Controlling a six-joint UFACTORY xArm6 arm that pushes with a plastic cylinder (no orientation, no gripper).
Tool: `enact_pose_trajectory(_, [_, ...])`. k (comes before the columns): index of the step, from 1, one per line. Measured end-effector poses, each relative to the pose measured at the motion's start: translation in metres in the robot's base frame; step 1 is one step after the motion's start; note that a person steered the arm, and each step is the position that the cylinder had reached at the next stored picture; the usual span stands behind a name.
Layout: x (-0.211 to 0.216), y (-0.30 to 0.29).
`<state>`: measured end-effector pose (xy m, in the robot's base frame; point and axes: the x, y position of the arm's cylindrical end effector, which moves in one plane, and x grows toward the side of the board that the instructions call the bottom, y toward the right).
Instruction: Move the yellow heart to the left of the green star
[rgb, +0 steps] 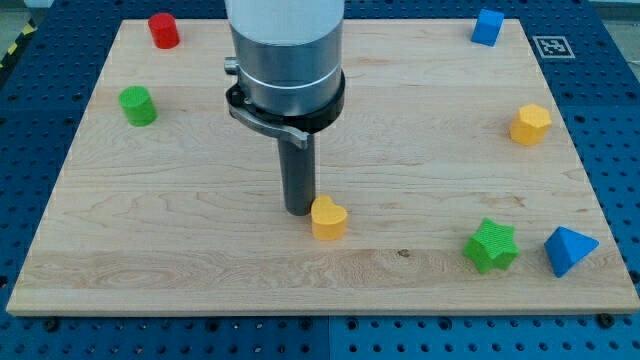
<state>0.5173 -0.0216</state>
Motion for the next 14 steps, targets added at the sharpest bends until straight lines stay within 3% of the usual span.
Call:
enact_pose_trajectory(6, [0.032,0.016])
enact_pose_trajectory(10, [0.006,0.083])
enact_pose_trajectory(14, [0.006,0.064])
